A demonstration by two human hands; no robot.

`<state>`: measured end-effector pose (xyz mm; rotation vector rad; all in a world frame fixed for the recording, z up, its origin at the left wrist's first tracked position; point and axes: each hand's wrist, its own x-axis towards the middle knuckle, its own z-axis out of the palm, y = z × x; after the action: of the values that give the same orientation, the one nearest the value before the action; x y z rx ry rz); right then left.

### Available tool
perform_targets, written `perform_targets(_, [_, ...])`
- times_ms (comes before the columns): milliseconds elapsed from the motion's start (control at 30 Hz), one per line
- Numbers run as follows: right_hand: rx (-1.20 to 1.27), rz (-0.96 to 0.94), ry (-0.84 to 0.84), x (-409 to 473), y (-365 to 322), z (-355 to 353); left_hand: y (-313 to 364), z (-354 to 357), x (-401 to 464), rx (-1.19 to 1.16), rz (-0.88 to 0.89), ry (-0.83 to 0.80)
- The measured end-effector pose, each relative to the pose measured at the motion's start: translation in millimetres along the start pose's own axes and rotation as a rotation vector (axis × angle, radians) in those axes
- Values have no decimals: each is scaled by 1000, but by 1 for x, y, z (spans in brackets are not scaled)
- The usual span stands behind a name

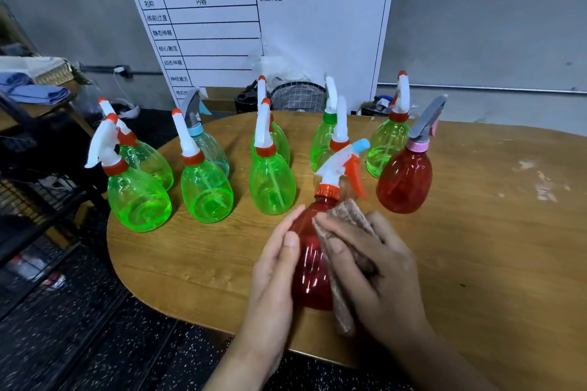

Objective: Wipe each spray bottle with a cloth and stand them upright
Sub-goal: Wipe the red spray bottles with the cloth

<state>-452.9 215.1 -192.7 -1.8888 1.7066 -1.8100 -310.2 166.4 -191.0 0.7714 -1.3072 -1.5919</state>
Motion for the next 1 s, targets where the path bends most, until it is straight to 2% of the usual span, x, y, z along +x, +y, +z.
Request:
perform_targets(100, [82, 65, 11, 3, 0, 0, -1, 2, -2, 0, -13, -51])
perform_targets(300, [277, 222, 146, 8, 2, -3, 6, 4, -3, -136, -64, -40])
perform_targets(533, [295, 253, 70, 8, 5, -4, -1, 4, -3, -35, -50, -122])
perform_targets(633, [197, 168, 21, 6, 2, -4, -4, 0, -2, -15, -45, -101])
perform_targets(800, [-25, -89, -137, -8, -8, 5, 5, -1, 0, -81, -39, 19])
perform_targets(900, [-132, -283, -175, -13, -10, 12, 10, -2, 2, -118, -16, 49])
perform_targets(1000, [-127, -278, -140, -10, -8, 10, 11, -2, 2, -103, -21, 46])
